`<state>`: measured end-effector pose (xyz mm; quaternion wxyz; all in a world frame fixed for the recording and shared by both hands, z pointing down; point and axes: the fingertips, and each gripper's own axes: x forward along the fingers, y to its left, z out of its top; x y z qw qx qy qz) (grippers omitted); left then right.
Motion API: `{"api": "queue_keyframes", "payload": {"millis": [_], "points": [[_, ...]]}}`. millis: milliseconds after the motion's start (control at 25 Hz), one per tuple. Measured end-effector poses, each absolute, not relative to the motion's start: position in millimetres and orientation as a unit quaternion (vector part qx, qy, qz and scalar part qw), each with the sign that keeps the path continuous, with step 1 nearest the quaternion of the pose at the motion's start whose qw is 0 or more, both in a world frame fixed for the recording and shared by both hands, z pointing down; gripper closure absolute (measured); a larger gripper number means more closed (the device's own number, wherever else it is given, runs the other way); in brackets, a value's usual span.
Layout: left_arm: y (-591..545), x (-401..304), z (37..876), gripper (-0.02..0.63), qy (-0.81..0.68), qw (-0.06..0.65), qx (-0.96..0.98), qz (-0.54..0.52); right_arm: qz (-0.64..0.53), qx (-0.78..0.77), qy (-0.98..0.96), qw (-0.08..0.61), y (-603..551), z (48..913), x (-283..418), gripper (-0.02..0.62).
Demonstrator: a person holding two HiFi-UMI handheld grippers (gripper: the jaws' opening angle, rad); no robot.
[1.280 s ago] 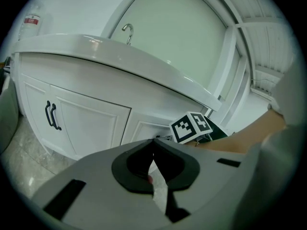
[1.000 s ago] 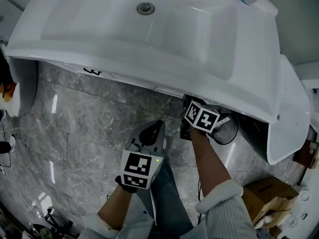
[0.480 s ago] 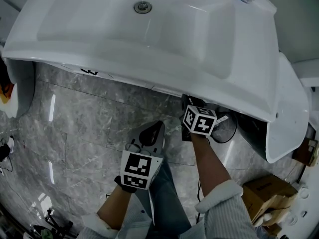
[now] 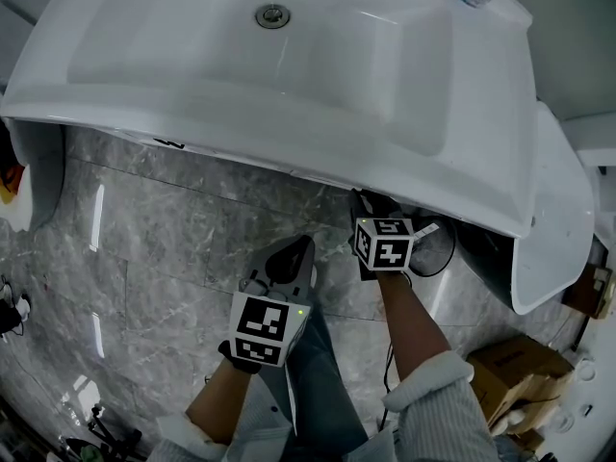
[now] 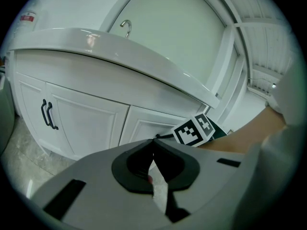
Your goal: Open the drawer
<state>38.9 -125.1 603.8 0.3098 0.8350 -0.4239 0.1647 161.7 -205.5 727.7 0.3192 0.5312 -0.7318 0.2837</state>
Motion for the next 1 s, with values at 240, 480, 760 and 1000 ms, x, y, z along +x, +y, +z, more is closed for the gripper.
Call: {"api": "queue_keyframes", "payload": {"millis": [240, 480, 760, 1000], "points": [[-125.6, 40.2, 604.0, 0.589, -0.42, 0.312, 0.836, 0.164, 0.264, 0.508, -0.748, 0.337, -193.2, 727.9, 155.3, 0.489], [-125.1, 39.0, 603.3, 0.589, -0.417, 0.311, 0.838, 0.165, 0.253, 0.49, -0.757, 0.349, -183.2, 728.3, 152.6, 0.494], [-125.2, 40.2, 603.3, 0.589, -0.416, 0.311, 0.838, 0.165, 0.238, 0.451, -0.775, 0.373, -172.5, 728.4, 150.2, 0.505], [-121.8, 40.4, 602.5, 0.589, -0.414, 0.31, 0.84, 0.164, 0.237, 0.437, -0.784, 0.372, -154.4, 728.7, 144.5, 0.512]]}}
